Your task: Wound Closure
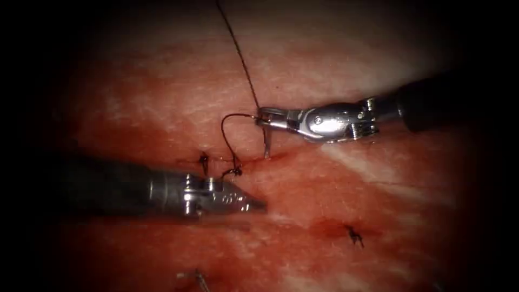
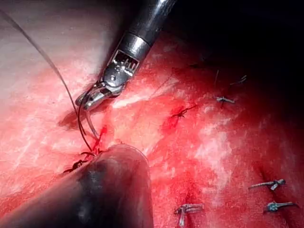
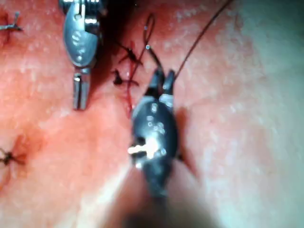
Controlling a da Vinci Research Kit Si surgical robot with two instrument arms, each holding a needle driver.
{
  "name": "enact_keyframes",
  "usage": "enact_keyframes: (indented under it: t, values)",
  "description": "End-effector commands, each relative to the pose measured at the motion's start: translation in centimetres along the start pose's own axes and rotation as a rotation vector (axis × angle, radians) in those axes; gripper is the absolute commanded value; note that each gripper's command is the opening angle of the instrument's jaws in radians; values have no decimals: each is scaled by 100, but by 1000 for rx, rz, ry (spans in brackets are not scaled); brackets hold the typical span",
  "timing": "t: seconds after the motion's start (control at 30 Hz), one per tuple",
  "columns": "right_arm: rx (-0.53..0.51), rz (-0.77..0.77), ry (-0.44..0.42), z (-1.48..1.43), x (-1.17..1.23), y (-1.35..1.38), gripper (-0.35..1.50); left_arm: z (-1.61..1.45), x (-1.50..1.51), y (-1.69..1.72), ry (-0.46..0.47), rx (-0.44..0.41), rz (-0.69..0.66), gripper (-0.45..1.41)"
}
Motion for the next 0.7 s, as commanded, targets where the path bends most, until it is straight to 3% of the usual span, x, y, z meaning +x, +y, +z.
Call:
enact_keyframes:
  t: [0.03,0.7]
  values:
    - [-3,18,4,4,-5,-4,-35,9,-3,2,-2,-1,0,-30]
    - [-11,113,27,5,-1,2,-35,17,-7,-8,8,-3,-13,-33]
